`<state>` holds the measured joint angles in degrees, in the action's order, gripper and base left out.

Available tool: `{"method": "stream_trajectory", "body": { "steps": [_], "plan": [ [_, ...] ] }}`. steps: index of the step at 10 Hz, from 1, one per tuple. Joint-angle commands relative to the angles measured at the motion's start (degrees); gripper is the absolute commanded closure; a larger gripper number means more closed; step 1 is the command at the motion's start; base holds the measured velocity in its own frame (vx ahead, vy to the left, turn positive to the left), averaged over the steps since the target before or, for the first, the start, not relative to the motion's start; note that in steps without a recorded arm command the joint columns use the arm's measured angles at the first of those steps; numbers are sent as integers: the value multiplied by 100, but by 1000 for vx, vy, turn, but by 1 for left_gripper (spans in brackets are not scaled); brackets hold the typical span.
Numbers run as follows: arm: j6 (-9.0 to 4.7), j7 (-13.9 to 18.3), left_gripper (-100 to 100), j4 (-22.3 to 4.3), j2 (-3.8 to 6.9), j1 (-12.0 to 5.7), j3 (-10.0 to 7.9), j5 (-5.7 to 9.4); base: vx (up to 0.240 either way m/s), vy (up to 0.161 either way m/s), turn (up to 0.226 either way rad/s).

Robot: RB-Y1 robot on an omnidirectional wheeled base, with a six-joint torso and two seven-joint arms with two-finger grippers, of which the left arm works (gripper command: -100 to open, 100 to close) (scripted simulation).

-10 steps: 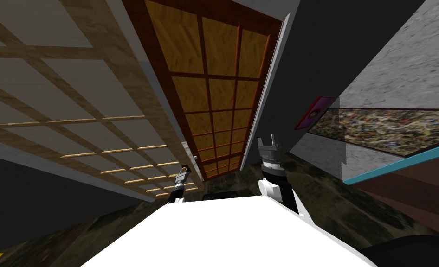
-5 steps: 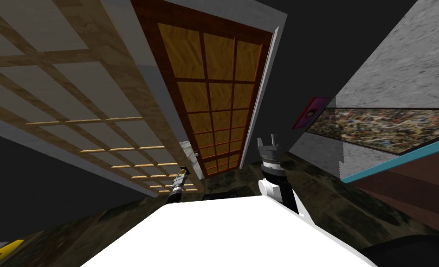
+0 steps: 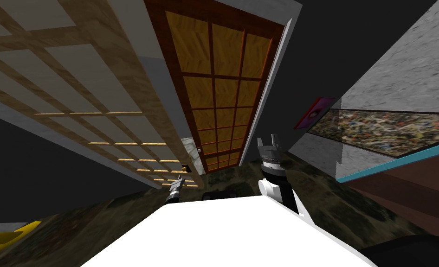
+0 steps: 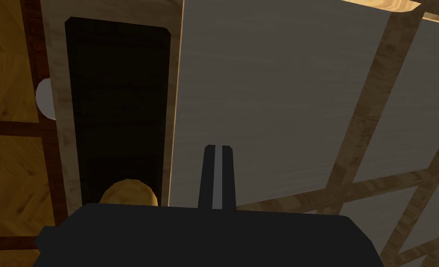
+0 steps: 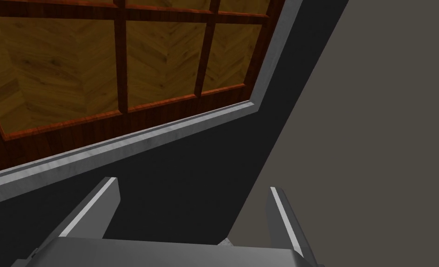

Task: Pull the door open

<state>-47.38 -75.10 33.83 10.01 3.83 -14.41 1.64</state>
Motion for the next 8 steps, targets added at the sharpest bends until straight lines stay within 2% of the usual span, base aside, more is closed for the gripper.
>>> {"method": "stream_trajectory", "body": {
  "steps": [1, 3, 5, 6, 7, 8],
  "plan": [
    [-100, 33, -100, -17, 63, -71, 108, -85, -201, 47, -100],
    [-169, 83, -100, 56, 134, -111, 242, -189, -201, 56, -91],
    [-302, 179, -100, 196, 270, -190, 499, -388, -188, 80, -146],
    [-302, 179, -100, 196, 270, -190, 499, -388, -174, 58, -66],
    [-380, 235, -100, 278, 350, -235, 649, -504, -169, 40, -79],
    [-403, 252, -100, 303, 374, -249, 695, -539, -171, 57, -112]
  ]
}}
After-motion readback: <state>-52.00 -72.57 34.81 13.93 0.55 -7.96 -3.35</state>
